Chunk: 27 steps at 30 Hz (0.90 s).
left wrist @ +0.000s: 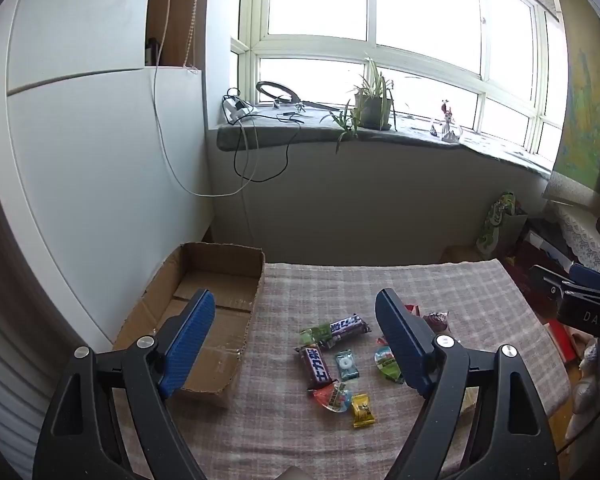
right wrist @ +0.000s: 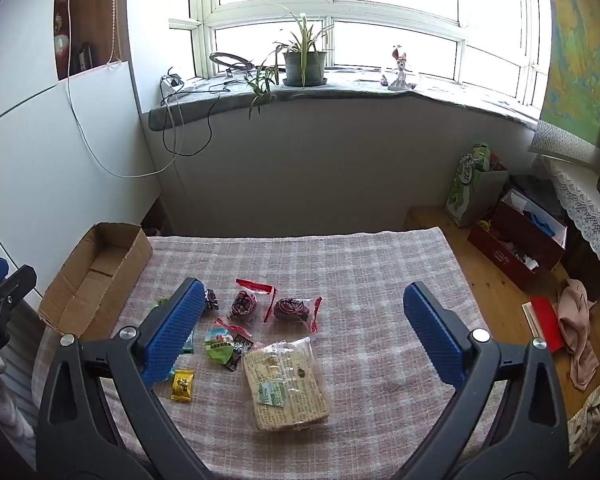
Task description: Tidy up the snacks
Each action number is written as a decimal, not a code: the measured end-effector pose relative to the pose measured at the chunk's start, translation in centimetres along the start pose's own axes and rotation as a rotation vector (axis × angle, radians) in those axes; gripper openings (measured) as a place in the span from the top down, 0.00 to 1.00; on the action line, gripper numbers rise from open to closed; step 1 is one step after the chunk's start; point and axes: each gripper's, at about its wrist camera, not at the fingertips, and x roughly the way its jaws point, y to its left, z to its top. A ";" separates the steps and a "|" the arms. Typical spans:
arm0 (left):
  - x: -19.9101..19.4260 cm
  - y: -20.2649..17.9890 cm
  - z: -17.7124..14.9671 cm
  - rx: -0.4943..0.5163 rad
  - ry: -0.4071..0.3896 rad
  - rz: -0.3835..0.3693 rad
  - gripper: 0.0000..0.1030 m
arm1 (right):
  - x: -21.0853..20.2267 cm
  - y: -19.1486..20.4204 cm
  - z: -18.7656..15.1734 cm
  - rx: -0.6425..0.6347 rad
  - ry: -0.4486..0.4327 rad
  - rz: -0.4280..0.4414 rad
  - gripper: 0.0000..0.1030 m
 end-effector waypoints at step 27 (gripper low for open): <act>0.0 0.1 0.0 -0.008 0.004 0.004 0.20 | 0.5 0.3 -0.4 -0.003 0.018 0.005 0.01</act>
